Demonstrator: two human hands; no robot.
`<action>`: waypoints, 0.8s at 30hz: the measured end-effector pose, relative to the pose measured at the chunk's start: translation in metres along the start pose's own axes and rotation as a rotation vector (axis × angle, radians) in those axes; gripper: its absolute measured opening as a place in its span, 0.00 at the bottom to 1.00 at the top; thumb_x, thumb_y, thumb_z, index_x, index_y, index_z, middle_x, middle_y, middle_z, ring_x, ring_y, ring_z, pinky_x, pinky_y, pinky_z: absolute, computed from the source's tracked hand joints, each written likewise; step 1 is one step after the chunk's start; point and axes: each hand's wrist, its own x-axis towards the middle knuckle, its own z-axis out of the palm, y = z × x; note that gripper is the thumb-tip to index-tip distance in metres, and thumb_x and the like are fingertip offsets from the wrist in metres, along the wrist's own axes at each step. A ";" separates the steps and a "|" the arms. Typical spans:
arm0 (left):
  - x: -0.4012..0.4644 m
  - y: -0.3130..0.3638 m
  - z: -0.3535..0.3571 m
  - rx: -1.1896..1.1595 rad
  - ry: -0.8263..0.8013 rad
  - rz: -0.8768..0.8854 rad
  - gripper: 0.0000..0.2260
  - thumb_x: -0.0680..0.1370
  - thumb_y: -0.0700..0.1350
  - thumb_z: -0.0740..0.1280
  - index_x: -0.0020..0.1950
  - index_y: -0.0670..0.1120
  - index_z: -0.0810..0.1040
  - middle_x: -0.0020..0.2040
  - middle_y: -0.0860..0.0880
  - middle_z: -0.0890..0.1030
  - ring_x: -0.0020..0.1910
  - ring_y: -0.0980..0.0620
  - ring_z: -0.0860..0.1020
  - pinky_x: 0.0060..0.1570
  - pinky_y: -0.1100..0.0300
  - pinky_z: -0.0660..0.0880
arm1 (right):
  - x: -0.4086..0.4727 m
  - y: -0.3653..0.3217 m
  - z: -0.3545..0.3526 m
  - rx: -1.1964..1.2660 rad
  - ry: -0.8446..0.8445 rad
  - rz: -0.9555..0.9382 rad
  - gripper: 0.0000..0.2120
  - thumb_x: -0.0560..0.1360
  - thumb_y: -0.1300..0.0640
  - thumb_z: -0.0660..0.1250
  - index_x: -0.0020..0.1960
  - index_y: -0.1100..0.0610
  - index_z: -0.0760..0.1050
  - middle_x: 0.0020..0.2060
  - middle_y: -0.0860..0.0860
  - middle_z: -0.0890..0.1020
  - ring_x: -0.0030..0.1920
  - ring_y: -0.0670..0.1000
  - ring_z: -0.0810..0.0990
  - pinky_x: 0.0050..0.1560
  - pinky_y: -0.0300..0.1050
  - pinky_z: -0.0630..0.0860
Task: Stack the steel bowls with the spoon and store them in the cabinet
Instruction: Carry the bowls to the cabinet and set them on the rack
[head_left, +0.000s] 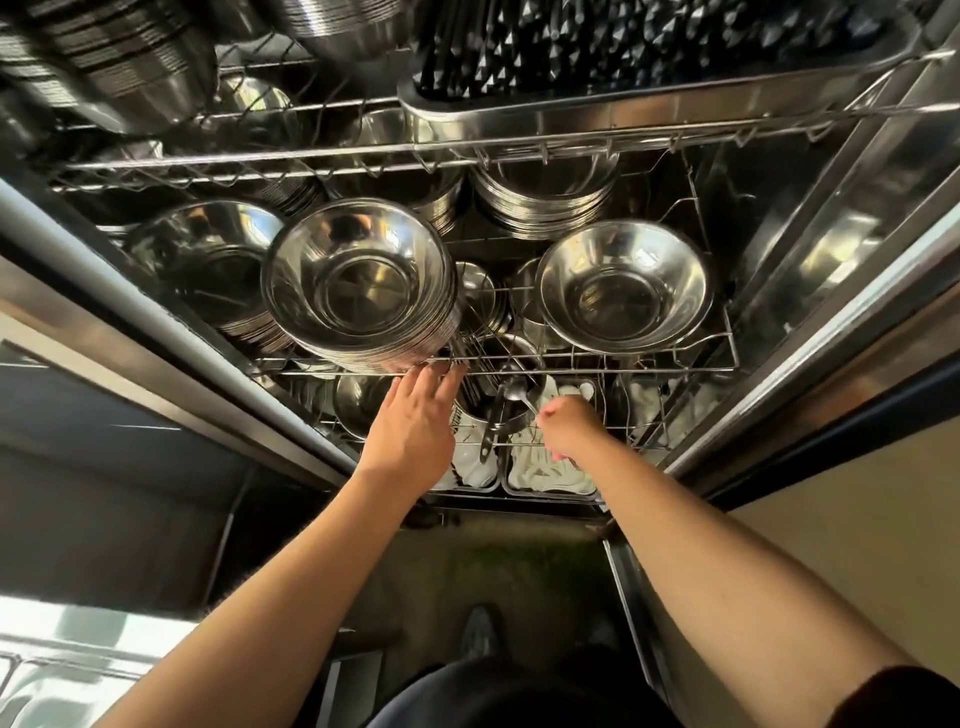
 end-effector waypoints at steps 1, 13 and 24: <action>0.001 0.000 0.000 0.000 0.000 -0.004 0.34 0.78 0.41 0.62 0.81 0.49 0.51 0.78 0.44 0.63 0.78 0.44 0.58 0.76 0.49 0.57 | 0.004 -0.004 0.002 -0.005 0.012 0.035 0.11 0.80 0.63 0.62 0.59 0.58 0.80 0.35 0.54 0.83 0.27 0.51 0.81 0.22 0.37 0.71; -0.001 0.003 0.000 -0.033 0.034 -0.026 0.32 0.78 0.41 0.65 0.80 0.49 0.57 0.74 0.46 0.68 0.73 0.44 0.63 0.73 0.49 0.64 | 0.037 -0.026 0.009 0.032 0.033 0.148 0.08 0.77 0.60 0.65 0.40 0.60 0.76 0.35 0.56 0.82 0.29 0.52 0.80 0.26 0.39 0.74; 0.001 0.000 -0.002 -0.050 0.022 -0.003 0.32 0.76 0.46 0.68 0.78 0.49 0.61 0.70 0.46 0.70 0.70 0.45 0.66 0.71 0.50 0.66 | 0.033 -0.034 0.022 -0.276 0.041 -0.016 0.07 0.74 0.61 0.66 0.40 0.62 0.80 0.35 0.56 0.84 0.35 0.56 0.85 0.40 0.46 0.84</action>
